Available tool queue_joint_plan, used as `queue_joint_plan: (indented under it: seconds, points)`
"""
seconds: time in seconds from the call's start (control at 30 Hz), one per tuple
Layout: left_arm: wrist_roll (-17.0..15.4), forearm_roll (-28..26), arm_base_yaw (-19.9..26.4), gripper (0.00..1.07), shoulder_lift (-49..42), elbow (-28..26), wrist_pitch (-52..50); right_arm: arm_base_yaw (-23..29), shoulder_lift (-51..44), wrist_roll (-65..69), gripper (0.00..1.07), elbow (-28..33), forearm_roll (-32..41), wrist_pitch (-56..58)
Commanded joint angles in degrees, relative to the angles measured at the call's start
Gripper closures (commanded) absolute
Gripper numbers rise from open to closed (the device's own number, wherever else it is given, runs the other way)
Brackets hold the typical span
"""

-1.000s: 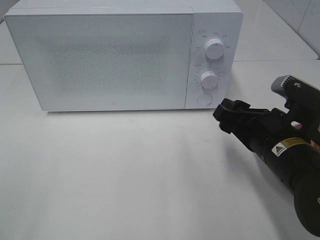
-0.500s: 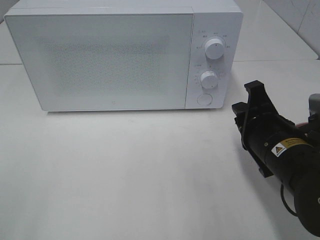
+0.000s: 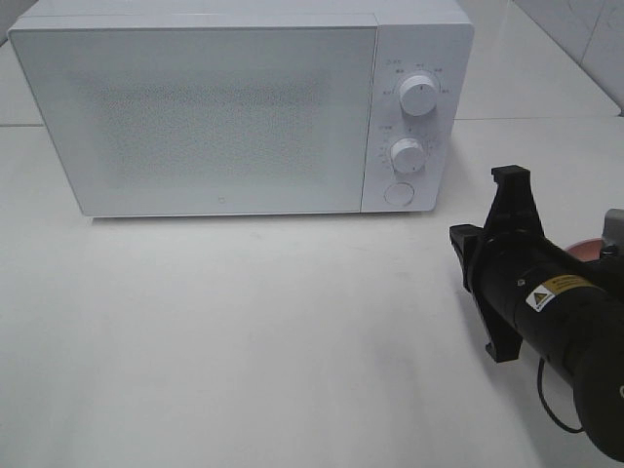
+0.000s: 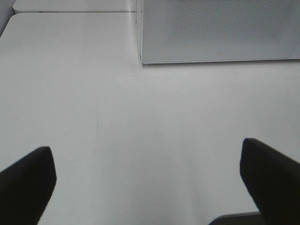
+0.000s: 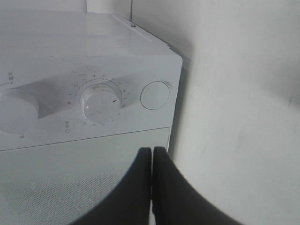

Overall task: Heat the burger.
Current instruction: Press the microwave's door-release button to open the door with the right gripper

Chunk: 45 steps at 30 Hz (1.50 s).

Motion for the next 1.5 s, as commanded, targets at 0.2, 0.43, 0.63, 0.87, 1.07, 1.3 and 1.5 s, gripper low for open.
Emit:
queue_joint_plan:
  seconds: [0.2,0.43,0.63,0.87,1.07,1.3,1.5]
  points:
    - [0.0,-0.2,0.2,0.06,0.1,0.1,-0.2,0.0,0.5,-0.8,1.07,-3.1,-0.4,0.2]
    - [0.0,-0.2,0.2,0.06,0.1,0.1,-0.2,0.0,6.0,-0.1,1.07,-9.6,1.3,0.2]
    - [0.0,-0.2,0.2,0.06,0.1,0.1,-0.2,0.0,10.1,0.0,1.07,-14.1,3.5,0.2]
    - [0.0,-0.2,0.2,0.06,0.1,0.1,-0.2,-1.4,14.3,-0.5,1.07,-18.2,5.0,4.2]
    - [0.0,-0.2,0.2,0.06,0.1,0.1,-0.2,-4.3,15.1,-3.3,1.07,-21.8,3.9,8.0]
    - [0.0,-0.2,0.2,0.06,0.1,0.1,-0.2,-7.4,15.7,-6.5,1.07,-25.0,3.9,11.1]
    - [0.0,-0.2,0.2,0.06,0.1,0.1,-0.2,-9.3,17.1,-8.4,1.07,-27.7,3.0,12.5]
